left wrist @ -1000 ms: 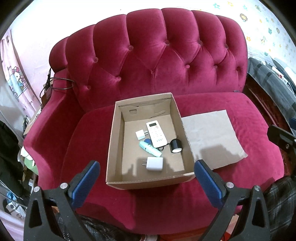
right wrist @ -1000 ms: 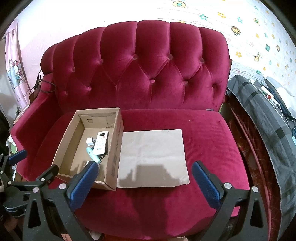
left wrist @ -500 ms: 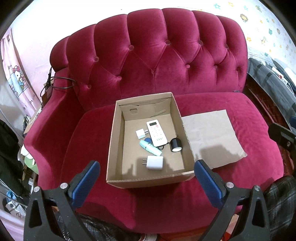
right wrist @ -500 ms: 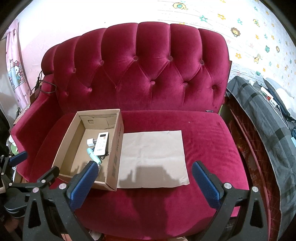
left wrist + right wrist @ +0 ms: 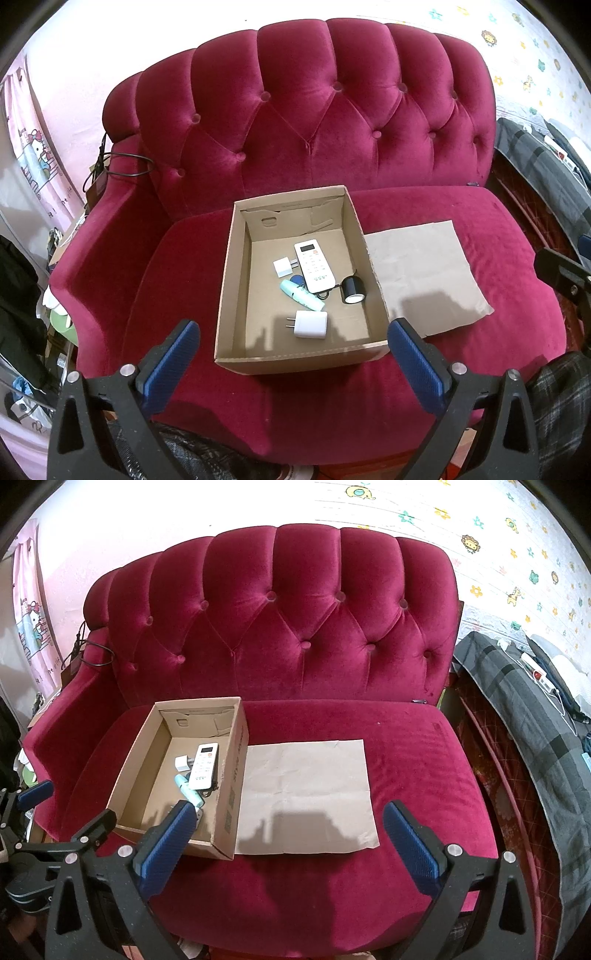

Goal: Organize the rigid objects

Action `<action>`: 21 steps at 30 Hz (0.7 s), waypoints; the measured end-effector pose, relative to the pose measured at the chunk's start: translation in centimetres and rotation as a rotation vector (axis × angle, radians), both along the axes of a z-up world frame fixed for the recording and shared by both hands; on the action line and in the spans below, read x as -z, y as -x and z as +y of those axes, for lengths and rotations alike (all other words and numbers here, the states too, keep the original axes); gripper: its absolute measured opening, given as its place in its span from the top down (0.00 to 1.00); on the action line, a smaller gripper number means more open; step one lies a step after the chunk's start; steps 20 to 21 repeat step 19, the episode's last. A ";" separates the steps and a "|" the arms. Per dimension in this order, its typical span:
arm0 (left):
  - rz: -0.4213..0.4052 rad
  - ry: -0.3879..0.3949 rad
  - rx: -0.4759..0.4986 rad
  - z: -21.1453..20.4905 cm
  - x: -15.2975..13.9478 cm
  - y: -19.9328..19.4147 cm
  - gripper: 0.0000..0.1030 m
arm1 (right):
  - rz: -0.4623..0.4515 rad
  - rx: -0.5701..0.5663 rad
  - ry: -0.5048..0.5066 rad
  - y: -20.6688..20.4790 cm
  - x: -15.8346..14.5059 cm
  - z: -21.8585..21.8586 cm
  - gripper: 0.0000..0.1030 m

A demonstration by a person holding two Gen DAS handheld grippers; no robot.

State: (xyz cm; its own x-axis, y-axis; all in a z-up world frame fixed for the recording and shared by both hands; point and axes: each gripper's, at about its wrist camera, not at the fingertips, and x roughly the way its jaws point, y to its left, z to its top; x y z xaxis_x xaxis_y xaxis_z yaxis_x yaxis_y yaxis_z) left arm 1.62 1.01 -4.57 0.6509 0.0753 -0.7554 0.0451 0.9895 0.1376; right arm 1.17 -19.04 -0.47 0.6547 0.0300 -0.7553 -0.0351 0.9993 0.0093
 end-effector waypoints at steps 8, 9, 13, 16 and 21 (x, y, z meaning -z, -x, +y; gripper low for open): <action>0.000 -0.002 -0.001 0.0 0.0 0.0 0.00 | 0.001 -0.003 -0.005 0.0 0.0 0.1 0.00; 0.001 -0.002 0.000 0.0 0.0 0.0 0.00 | 0.001 -0.005 -0.006 -0.1 0.0 0.2 0.00; 0.005 -0.007 0.002 -0.1 -0.1 0.0 0.00 | 0.002 -0.003 -0.012 -0.1 0.1 0.2 0.00; 0.007 -0.009 0.003 -0.3 -0.1 -0.2 0.00 | 0.001 -0.003 -0.018 -0.2 0.1 0.0 0.00; 0.008 -0.010 0.003 -0.4 -0.1 -0.3 0.00 | 0.002 -0.001 -0.023 -0.3 0.2 -0.1 0.00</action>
